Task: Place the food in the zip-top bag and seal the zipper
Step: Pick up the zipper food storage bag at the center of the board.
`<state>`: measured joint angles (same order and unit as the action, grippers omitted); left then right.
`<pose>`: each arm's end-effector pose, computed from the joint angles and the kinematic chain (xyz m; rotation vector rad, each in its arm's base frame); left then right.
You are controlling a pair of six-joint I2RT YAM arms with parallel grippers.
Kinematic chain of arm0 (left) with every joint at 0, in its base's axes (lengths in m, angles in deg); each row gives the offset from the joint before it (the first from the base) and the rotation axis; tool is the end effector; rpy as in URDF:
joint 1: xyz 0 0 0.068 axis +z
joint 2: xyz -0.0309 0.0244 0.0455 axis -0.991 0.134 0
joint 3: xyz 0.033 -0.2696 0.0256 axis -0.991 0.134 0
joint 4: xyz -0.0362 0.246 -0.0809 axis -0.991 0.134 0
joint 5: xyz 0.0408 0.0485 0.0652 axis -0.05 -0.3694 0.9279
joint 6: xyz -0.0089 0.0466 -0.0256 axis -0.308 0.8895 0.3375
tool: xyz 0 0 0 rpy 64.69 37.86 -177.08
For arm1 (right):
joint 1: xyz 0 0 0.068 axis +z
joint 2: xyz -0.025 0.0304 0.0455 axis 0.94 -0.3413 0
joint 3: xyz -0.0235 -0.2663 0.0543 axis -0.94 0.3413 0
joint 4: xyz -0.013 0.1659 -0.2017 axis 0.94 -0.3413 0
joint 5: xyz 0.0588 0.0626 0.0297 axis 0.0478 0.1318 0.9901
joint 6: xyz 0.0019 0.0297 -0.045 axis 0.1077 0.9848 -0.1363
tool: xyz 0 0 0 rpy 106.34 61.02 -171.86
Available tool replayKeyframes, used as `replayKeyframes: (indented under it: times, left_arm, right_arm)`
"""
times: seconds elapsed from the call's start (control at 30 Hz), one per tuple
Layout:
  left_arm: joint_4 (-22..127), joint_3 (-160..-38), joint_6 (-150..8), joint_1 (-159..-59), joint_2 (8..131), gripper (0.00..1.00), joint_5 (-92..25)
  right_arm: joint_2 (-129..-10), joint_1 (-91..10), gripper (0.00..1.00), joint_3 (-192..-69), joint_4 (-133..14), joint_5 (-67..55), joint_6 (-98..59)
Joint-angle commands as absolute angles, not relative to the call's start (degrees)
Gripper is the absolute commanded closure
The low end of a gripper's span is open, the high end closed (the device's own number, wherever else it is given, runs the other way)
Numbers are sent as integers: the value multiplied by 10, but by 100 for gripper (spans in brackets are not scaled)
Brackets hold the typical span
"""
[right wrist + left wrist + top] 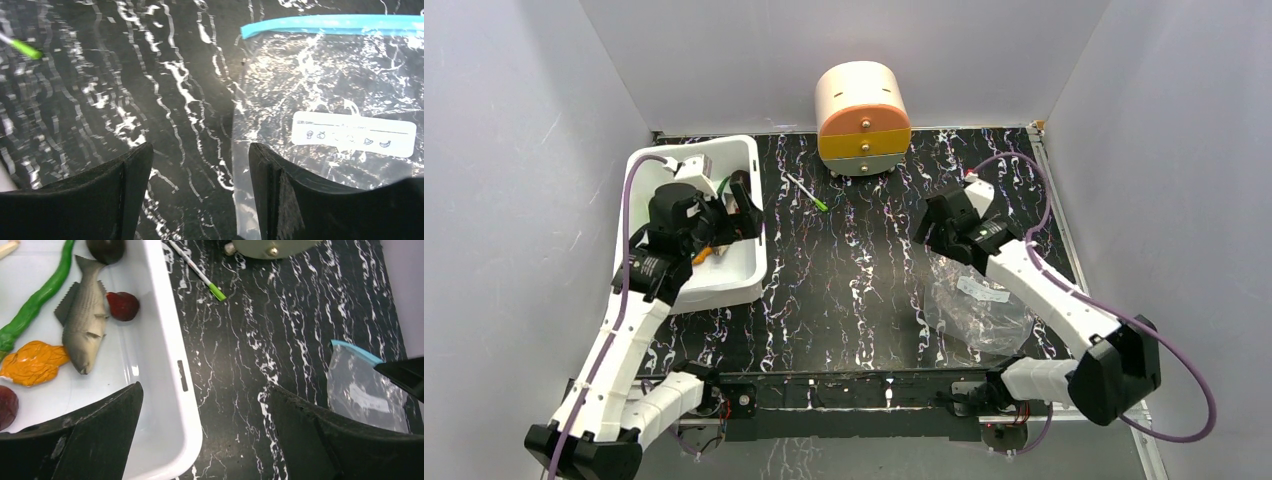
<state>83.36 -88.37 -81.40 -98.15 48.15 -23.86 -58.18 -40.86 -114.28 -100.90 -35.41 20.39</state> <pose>0.1931 -0.0541 0.3791 -0.1272 1.9610 -0.4201 0.2216 0.1086 0.2895 0.5151 2.3521 0.1291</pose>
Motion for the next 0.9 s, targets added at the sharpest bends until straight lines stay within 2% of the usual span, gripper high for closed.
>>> replayKeyframes:
  times: [0.0, 0.2, 0.37, 0.47, 0.87]
  left_arm:
    - [804, -850, -766, -980, 446, 2, -321]
    - [776, -793, -756, -980, 402, 2, -312]
    - [784, -791, -759, -980, 381, 2, -314]
    - [796, -804, -764, -981, 375, 2, -320]
    - [840, -824, -765, -981, 380, 2, -326]
  right_arm:
    - [-627, -410, 33, -1129, -1008, -422, 249]
    - [-732, -411, 40, -1143, -994, -483, 235]
    - [-813, -420, 62, -1187, -995, -563, 241]
    - [-849, -441, 71, -1207, -987, -571, 241]
    - [-918, -489, 70, -1203, -900, -486, 211]
